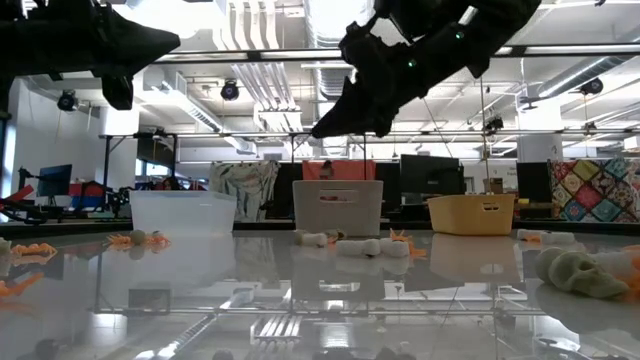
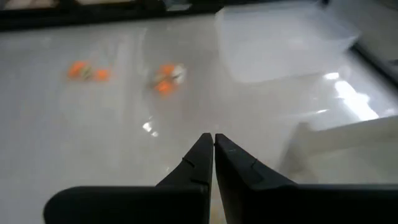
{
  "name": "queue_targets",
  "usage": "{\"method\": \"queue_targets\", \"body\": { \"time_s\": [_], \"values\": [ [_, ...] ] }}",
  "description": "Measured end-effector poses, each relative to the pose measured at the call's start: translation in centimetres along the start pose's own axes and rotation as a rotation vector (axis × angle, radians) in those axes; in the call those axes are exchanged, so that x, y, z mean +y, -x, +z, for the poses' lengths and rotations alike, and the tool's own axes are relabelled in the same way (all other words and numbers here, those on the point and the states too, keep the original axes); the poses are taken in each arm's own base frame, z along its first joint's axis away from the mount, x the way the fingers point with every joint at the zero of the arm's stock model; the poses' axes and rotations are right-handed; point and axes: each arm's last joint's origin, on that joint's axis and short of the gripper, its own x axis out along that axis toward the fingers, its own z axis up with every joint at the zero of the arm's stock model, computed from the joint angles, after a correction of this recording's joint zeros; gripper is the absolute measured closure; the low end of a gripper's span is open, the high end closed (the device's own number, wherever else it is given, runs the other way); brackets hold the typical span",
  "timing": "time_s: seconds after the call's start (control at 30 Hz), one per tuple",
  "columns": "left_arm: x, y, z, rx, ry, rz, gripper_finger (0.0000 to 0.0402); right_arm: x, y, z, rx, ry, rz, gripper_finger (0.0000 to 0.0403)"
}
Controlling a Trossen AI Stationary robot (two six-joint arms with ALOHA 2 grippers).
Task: Sort Halloween decoration
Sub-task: Put the white skeleton toy into the gray bin
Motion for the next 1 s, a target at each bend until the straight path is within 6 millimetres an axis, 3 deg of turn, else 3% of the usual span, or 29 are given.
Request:
{"method": "queue_targets", "body": {
  "time_s": [0.2,0.4,0.6,0.73,1.0],
  "values": [
    [0.0,0.0,0.0,-0.001,0.004,-0.001,0.0402,-1.0,0.2,0.0,0.025,0.046,0.030,0.0394],
    [0.0,0.0,0.0,-0.003,0.005,-0.001,0.0402,0.6,-0.1,-0.9,0.083,-0.003,0.051,0.0394],
    [0.0,0.0,0.0,-0.002,0.003,-0.001,0.0402,3.3,-0.5,-2.5,0.162,-0.225,0.028,0.0394],
    [0.0,0.0,0.0,-0.002,0.001,-0.001,0.0402,4.4,-0.7,-3.3,0.321,-0.381,-0.016,0.0394],
    [0.0,0.0,0.1,-0.004,-0.026,-0.001,0.0402,5.2,-1.1,-1.0,0.513,-0.599,-0.116,0.0394]
  ]
}}
